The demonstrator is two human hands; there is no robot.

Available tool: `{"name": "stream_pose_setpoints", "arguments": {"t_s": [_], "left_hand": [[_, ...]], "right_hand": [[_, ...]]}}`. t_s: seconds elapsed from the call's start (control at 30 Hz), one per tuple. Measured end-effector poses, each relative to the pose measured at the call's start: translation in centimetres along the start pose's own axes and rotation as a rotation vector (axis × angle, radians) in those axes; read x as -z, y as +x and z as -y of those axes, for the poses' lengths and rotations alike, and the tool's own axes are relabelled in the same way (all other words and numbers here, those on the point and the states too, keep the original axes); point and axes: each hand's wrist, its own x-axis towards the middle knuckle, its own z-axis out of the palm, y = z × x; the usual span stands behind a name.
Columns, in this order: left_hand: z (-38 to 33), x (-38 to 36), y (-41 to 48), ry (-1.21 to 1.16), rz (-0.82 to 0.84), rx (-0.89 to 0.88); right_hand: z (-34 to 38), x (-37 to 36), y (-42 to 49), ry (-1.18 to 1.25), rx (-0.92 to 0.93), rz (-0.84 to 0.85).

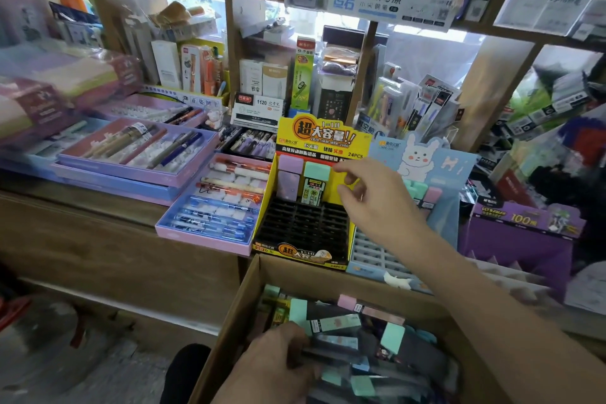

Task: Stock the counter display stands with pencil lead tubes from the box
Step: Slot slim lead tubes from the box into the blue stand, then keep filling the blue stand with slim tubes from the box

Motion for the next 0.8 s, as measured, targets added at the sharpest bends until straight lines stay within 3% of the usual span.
{"name": "stream_pose_setpoints", "arguments": {"t_s": [0.13,0.4,0.6,0.8], "left_hand": [[-0.5,0.4,-0.1,-0.003,0.031,-0.014],[-1.8,2.6,1.2,0.253,0.082,-0.137],[-1.6,1.5,3.5,0.406,0.171,-0.144],[0.0,0.4,4.1,0.364,0.102,-0.179]], "right_hand": [[-0.1,1.5,-6.5,0.264,-0.097,-0.038],[-4.0,-1.4,-15.4,0.231,-0.371,0.322],[-5.7,-4.7,-17.3,0.134,-0.246,0.527],[-6.4,-7.7,-18.2,0.007,-0.088,0.600]]}}
